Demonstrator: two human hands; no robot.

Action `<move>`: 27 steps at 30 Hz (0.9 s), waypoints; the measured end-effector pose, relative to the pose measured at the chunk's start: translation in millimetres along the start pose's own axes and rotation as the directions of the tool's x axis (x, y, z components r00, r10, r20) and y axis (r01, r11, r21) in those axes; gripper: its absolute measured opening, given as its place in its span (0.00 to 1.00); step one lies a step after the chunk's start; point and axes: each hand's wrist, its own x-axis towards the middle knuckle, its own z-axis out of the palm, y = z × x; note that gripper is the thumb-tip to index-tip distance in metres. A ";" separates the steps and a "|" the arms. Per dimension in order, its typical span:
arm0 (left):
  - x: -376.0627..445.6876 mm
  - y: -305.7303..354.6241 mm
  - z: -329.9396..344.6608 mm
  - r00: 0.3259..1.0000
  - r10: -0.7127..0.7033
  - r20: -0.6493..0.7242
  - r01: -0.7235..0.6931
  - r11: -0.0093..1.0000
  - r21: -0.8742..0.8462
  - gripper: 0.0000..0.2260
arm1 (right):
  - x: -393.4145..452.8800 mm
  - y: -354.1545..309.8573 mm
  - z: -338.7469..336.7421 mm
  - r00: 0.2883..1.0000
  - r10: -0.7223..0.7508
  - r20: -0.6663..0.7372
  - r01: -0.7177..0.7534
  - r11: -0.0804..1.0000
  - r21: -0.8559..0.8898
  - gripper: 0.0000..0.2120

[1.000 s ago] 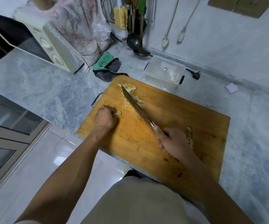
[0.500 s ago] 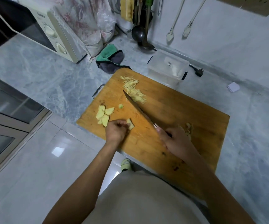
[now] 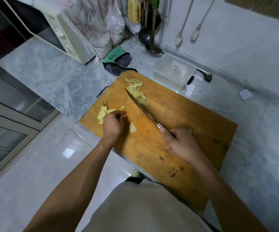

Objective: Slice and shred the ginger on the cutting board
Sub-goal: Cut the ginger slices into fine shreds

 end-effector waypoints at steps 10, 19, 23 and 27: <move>54.2 0.4 8.0 0.991 0.116 0.064 -0.128 0.966 0.223 0.10 | -4.2 -0.1 6.6 0.997 -0.007 -0.077 0.004 0.999 -0.037 0.32; -20.5 -29.3 1.6 0.827 0.555 0.090 -0.562 0.813 0.149 0.10 | -5.7 6.4 15.5 0.994 0.006 -0.111 -0.007 1.000 -0.008 0.32; -25.6 -39.0 12.9 0.803 0.581 0.131 -0.594 0.766 0.247 0.13 | -6.6 5.5 20.3 0.996 0.016 -0.088 -0.019 0.999 -0.032 0.31; -35.3 -52.3 18.5 0.785 0.605 0.136 -0.618 0.745 0.252 0.15 | -7.3 5.2 22.4 0.998 0.010 -0.065 -0.014 0.998 -0.060 0.30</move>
